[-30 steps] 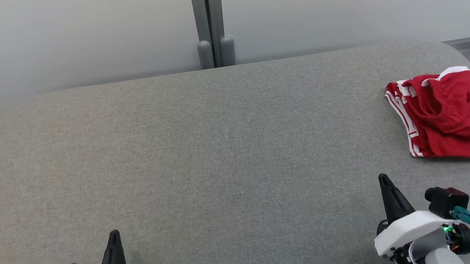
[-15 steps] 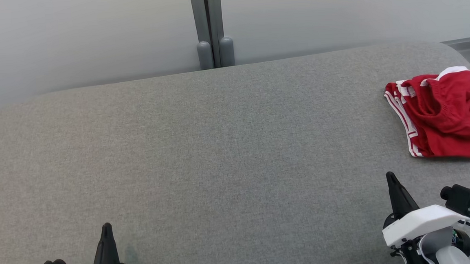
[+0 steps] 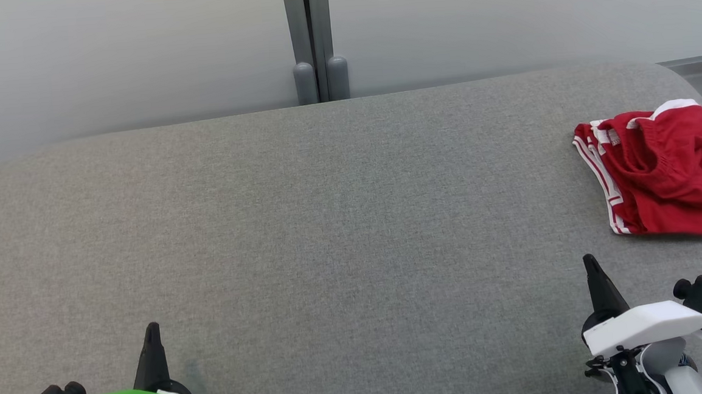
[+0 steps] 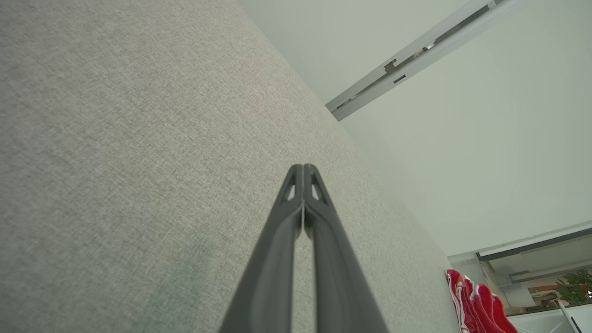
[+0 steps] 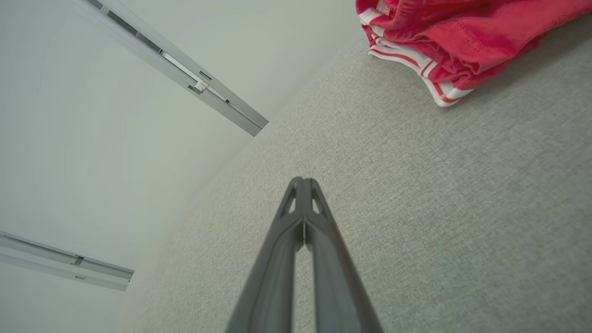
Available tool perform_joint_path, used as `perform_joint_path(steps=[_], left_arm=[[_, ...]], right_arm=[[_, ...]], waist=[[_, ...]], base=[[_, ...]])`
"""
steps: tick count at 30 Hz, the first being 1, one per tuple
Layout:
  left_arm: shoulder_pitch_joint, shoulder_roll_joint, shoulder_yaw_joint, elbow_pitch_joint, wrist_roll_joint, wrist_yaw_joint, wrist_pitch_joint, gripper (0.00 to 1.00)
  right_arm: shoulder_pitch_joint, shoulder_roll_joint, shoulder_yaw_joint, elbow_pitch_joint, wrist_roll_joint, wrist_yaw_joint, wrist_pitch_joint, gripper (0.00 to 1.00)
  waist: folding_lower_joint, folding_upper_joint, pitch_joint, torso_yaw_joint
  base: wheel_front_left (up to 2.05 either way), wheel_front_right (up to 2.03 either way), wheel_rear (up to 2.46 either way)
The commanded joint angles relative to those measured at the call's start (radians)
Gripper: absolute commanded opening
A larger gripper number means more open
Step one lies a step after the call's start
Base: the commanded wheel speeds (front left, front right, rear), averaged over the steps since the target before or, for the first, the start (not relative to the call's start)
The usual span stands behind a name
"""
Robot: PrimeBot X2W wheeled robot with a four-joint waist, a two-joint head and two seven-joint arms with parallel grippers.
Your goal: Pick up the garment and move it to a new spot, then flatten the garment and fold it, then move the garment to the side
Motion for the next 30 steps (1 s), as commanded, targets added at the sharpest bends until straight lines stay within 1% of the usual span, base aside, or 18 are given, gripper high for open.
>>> perform_joint_path(steps=[1,15,30], left_arm=[[-0.029,0.006,0.007,-0.012,-0.030,-0.005,0.006,0.00],[-0.052,0.007,0.029,-0.016,-0.172,-0.007,0.050,0.00],[-0.073,0.008,0.047,-0.020,-0.303,-0.009,0.090,0.00]], right_arm=[[-0.017,-0.006,-0.007,-0.017,0.033,0.000,0.007,0.00],[-0.018,-0.007,-0.024,-0.030,0.200,-0.001,0.050,0.00],[-0.020,-0.008,-0.040,-0.041,0.352,-0.001,0.089,0.00]], waist=[[0.0000,0.0000,0.000,0.000],[0.0000,0.0000,-0.002,-0.002],[0.0000,0.0000,-0.004,-0.004]], base=[[0.00,0.00,0.00],[0.00,0.00,0.00],[0.00,0.00,0.00]])
